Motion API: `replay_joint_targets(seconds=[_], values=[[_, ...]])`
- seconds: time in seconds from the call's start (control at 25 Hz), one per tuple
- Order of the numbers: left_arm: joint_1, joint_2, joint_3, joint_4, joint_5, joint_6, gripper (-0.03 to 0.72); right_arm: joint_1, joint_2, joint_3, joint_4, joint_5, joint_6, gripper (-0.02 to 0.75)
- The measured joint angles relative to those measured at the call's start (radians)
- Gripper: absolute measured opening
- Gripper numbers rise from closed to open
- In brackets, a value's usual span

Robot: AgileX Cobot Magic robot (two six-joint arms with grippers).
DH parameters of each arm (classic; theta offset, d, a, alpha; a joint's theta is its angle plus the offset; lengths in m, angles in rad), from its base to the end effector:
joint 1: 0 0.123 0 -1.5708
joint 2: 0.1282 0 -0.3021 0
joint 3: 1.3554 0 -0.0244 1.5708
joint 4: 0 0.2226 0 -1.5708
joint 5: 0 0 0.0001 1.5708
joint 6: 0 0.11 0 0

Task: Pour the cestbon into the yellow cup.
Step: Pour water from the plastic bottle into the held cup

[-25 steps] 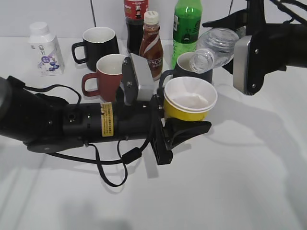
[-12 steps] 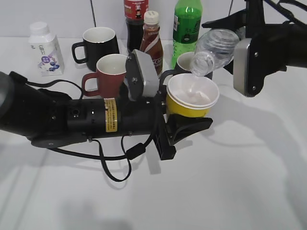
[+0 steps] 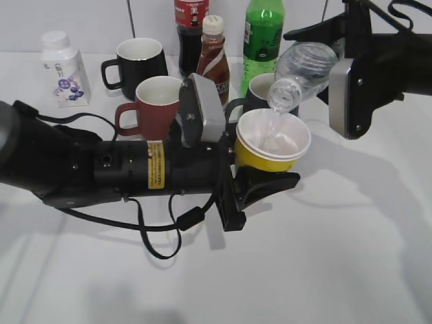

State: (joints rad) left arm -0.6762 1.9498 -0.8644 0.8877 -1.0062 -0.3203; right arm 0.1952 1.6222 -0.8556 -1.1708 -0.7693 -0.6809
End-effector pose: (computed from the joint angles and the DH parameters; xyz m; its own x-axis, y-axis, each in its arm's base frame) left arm 0.2428 -0.2872 0.1954 0.0908 0.1774 -0.9799 0.9820 0.1477 0.1177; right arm 0.3029 0.1317 0.2728 0.7832 -0.6191 -0.0577 -0.1934 -0.1544 -0.9689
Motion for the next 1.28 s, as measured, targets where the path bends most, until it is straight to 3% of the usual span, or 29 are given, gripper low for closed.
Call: replay_joint_targets(seconds=[1.28], values=[[0.0,0.0,0.0,0.05,0.045,-0.023,0.383,0.0,0.0,0.0,0.0,0.003,-0.081,0.459]])
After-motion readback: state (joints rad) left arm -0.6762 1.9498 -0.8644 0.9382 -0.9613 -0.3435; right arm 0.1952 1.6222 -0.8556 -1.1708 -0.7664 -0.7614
